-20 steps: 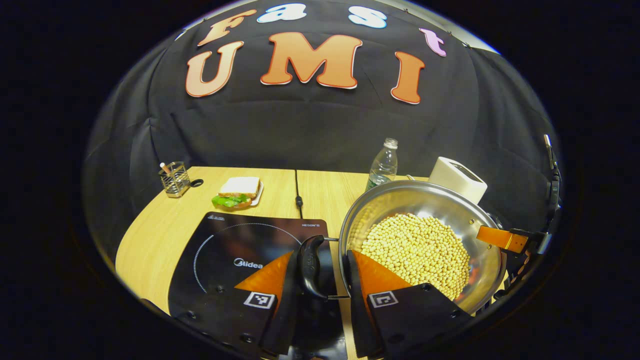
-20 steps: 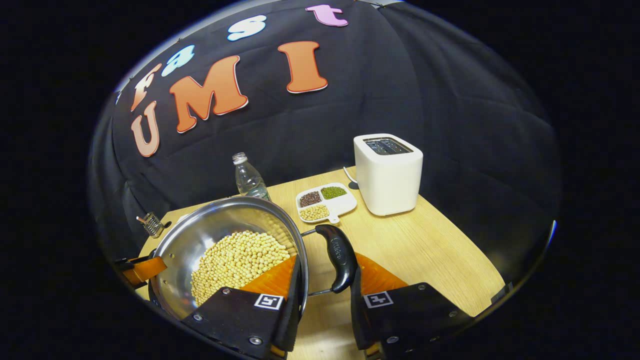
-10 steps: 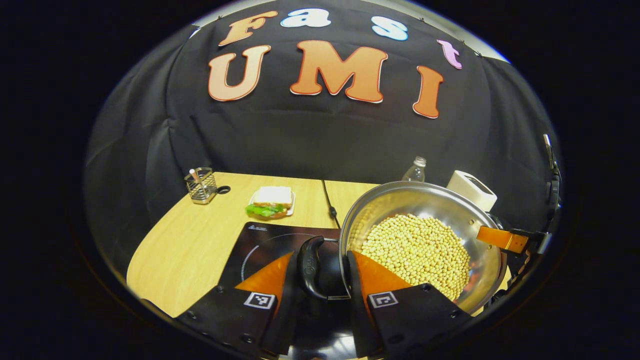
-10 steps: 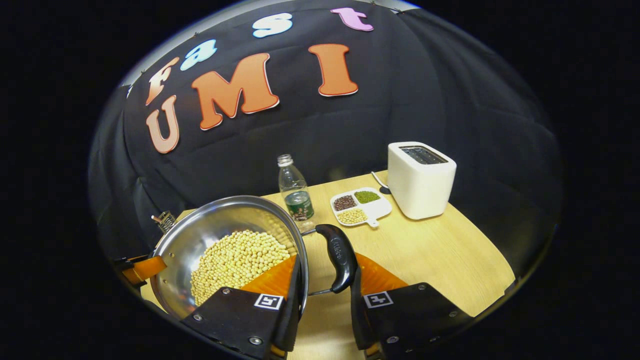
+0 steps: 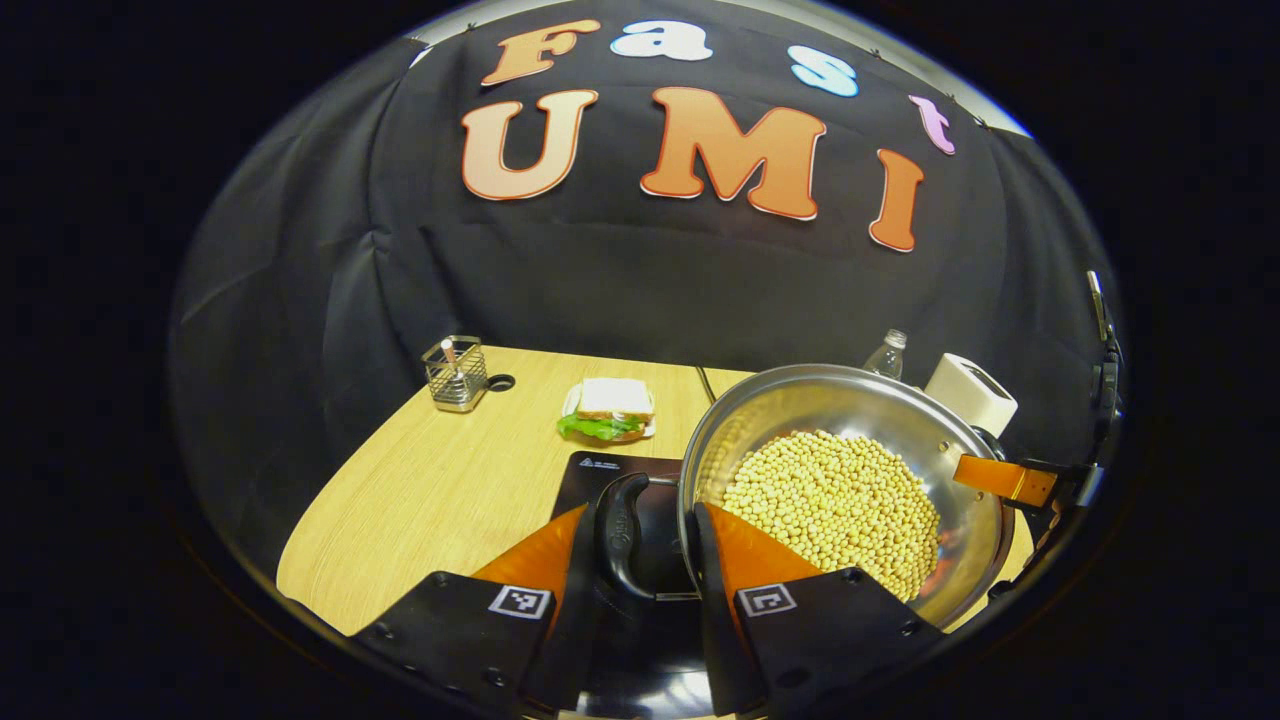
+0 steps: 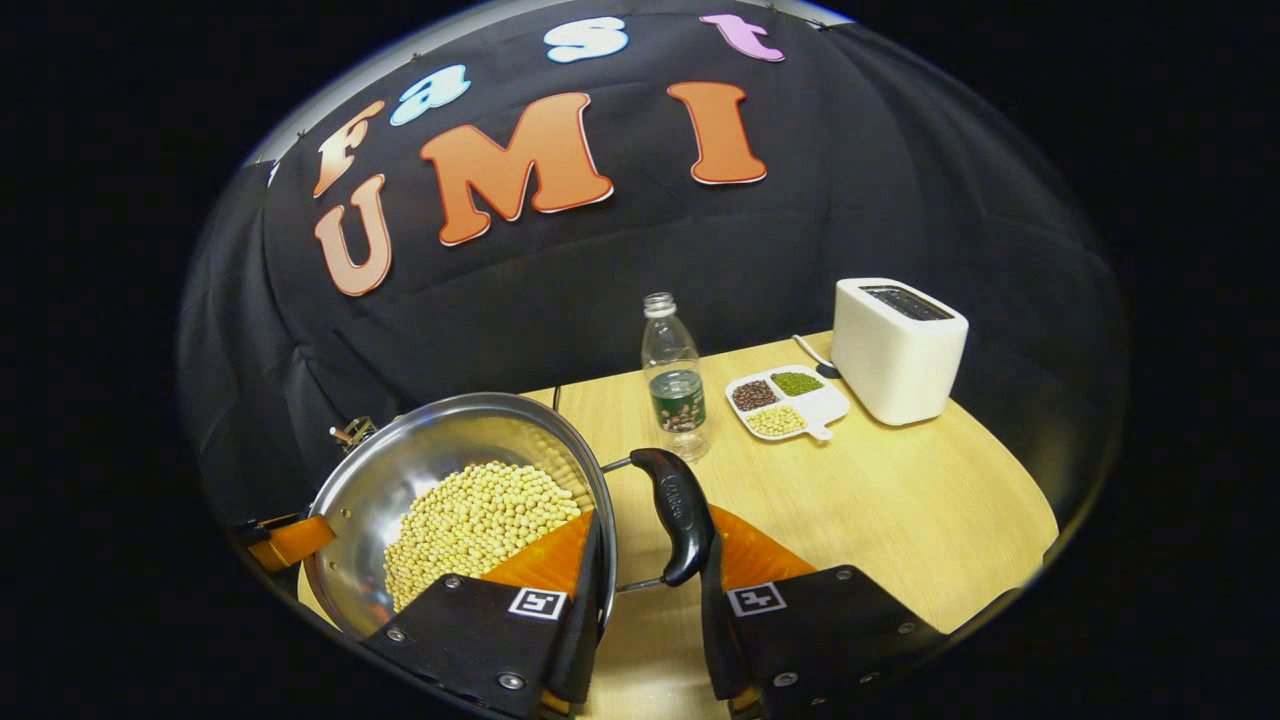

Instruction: First push the handle of the pot to place it horizontally, then grasp the pot with both hands and set it on the induction cooktop.

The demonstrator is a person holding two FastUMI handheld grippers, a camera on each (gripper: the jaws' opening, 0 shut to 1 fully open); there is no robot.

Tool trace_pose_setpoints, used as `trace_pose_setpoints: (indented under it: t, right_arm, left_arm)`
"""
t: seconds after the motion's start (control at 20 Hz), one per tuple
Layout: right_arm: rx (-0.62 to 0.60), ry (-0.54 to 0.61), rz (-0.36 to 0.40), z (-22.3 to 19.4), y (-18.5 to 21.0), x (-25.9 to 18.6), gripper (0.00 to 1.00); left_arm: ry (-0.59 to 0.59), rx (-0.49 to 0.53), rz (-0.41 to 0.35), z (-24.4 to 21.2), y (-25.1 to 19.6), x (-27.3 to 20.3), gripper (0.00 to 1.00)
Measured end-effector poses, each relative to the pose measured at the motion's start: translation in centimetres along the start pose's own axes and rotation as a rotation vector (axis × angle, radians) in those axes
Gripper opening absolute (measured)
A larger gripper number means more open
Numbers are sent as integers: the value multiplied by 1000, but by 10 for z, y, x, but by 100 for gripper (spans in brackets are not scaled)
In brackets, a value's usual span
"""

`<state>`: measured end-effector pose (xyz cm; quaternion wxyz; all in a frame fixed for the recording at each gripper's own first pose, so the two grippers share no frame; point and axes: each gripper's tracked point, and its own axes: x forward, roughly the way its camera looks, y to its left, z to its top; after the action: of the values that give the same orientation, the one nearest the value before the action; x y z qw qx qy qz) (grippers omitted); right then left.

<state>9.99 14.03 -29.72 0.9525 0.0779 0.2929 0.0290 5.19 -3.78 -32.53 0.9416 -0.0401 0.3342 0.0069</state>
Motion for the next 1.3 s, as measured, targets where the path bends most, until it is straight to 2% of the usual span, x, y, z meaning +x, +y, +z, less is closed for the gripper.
trace_pose_setpoints:
  t: [0.4, 0.45, 0.6, 0.75, 0.85, 1.05, 1.3]
  right_arm:
    - [-12, 47, 30, -26, 51, 15, 45]
    - [-16, 53, 32, -29, 56, 16, 44]
    - [-28, 75, 33, -40, 67, 22, 45]
    - [-38, 101, 31, -50, 74, 25, 45]
    - [-44, 113, 27, -56, 76, 28, 45]
    - [-61, 128, 17, -61, 80, 32, 46]
    - [-52, 168, 0, -75, 76, 34, 55]
  left_arm:
    - [27, -12, 39, -11, 58, 3, 51]
    - [32, -16, 43, -13, 65, 5, 56]
    - [59, -34, 48, -24, 79, 10, 55]
    - [81, -49, 46, -33, 89, 15, 51]
    - [96, -48, 41, -39, 92, 19, 57]
    - [109, -57, 37, -48, 98, 25, 57]
    - [115, -44, 44, -48, 96, 22, 55]
